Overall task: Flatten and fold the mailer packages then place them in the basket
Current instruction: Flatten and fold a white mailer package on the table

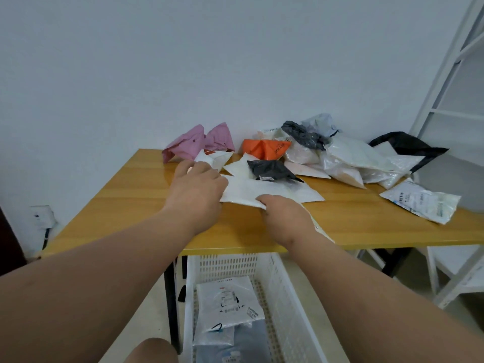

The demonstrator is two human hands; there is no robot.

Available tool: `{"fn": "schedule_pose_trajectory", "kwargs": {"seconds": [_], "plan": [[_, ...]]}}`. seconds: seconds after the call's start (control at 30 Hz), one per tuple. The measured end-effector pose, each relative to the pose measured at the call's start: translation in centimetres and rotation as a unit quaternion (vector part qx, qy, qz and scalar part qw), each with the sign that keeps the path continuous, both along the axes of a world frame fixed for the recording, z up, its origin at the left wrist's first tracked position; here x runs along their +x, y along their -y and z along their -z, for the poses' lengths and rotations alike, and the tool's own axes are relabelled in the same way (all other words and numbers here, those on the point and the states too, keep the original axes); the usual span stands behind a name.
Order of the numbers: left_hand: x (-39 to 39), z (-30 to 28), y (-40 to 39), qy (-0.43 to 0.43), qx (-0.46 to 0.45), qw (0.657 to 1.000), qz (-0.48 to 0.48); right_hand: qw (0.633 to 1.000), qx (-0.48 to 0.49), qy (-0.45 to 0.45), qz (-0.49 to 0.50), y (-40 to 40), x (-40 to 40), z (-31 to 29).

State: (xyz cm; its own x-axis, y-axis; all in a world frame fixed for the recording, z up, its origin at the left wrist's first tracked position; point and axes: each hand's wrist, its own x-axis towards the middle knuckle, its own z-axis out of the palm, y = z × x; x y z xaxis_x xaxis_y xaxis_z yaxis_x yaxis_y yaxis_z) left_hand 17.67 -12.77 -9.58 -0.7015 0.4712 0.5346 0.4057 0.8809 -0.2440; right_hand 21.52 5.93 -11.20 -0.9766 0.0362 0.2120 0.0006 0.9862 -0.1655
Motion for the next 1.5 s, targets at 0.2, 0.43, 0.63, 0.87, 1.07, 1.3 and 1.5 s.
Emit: {"fn": "schedule_pose_trajectory", "kwargs": {"seconds": [0.2,0.43,0.63,0.87,1.07,1.3,1.5], "plan": [[0.8,-4.2,1.7,-0.135,0.071,0.988,0.008,0.993,-0.083,-0.082,0.016,-0.3,0.9,-2.2],[1.0,-6.5,1.6,-0.08,0.398,0.914,-0.018,0.906,-0.363,-0.211,0.056,-0.5,1.8,-5.5],[0.9,-3.9,2.3,0.085,0.391,0.912,-0.089,0.798,-0.544,-0.254,0.049,-1.5,1.3,-6.2],[0.2,-0.7,3.7,0.101,0.24,0.962,-0.084,0.704,-0.687,-0.15,0.101,-3.6,-0.5,-3.8],[-0.6,3.2,2.9,0.262,0.042,0.964,0.012,0.747,-0.643,-0.072,0.153,-3.0,-2.6,-0.6],[-2.9,6.5,2.1,0.386,-0.016,0.922,-0.011,0.91,-0.366,-0.081,0.174,-3.4,-4.6,0.8],[-3.5,7.9,0.7,0.405,-0.059,0.908,-0.089,0.996,-0.046,0.039,0.067,-2.1,-4.5,2.7]]}}
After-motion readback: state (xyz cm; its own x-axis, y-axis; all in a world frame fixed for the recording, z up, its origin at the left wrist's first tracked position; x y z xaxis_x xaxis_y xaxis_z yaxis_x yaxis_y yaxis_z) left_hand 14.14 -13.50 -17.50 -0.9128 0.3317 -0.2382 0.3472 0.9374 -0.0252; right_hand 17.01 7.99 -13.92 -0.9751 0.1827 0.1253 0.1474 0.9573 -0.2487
